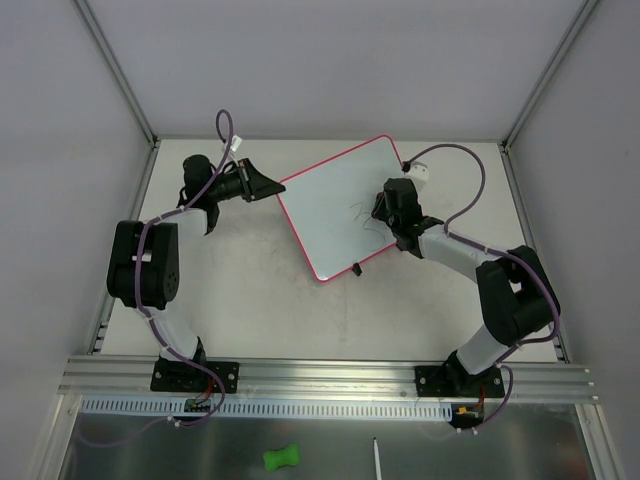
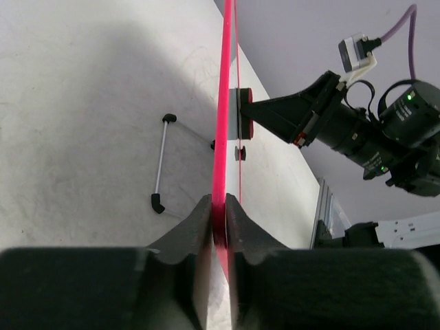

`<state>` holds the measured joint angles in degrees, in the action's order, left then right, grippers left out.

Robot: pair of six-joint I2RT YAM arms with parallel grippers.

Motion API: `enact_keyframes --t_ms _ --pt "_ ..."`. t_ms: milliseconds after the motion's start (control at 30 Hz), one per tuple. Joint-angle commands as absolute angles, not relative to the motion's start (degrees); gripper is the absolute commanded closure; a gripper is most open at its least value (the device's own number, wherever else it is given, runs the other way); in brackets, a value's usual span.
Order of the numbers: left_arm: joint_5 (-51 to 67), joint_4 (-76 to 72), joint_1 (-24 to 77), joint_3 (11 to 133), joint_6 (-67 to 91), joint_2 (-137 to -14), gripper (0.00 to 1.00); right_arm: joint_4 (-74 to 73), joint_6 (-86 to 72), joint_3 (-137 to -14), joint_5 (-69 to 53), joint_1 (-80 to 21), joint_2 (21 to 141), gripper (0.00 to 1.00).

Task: Erase the whiteboard

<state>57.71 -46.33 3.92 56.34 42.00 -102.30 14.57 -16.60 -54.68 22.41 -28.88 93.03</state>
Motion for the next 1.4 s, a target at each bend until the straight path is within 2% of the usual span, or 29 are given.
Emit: enact_keyframes --t_ms 0,200,400,567,800,1133,1233,1267,1367 --pt "62.32 -46.58 4.48 56.87 38.76 -102.40 0.83 12.30 -19.60 -53.79 26.90 -28.74 91.05 1.00" --pt "60.03 -46.58 4.39 55.29 37.79 -100.90 0.68 14.32 -18.72 -53.97 24.35 -28.74 91.41 1.00" --pt "58.98 -49.56 4.39 53.44 39.02 -100.20 0.64 23.02 -14.25 -50.89 20.57 -28.92 88.77 1.00" --pt "56.87 -56.23 4.39 51.07 42.27 -100.46 0.52 24.08 -9.59 -50.01 23.37 -30.84 85.52 1.00" --pt "52.74 -68.62 5.53 45.71 48.16 -100.64 0.50 25.31 -7.74 -49.66 24.35 -31.46 84.29 1.00" --pt "49.40 -74.79 9.23 44.82 50.10 -103.09 0.49 25.84 -6.86 -48.78 24.35 -31.55 83.14 1.00" --pt "49.39 -74.79 9.67 44.91 49.83 -103.53 0.60 25.84 -6.94 -48.87 24.17 -31.55 83.32 1.00" --pt "49.48 -74.62 9.67 44.91 49.92 -103.54 0.72 25.84 -7.03 -48.95 24.17 -31.55 83.41 1.00" --pt "50.27 -74.01 9.67 45.44 50.01 -103.97 0.92 25.84 -7.21 -49.04 24.08 -31.55 83.67 1.00"
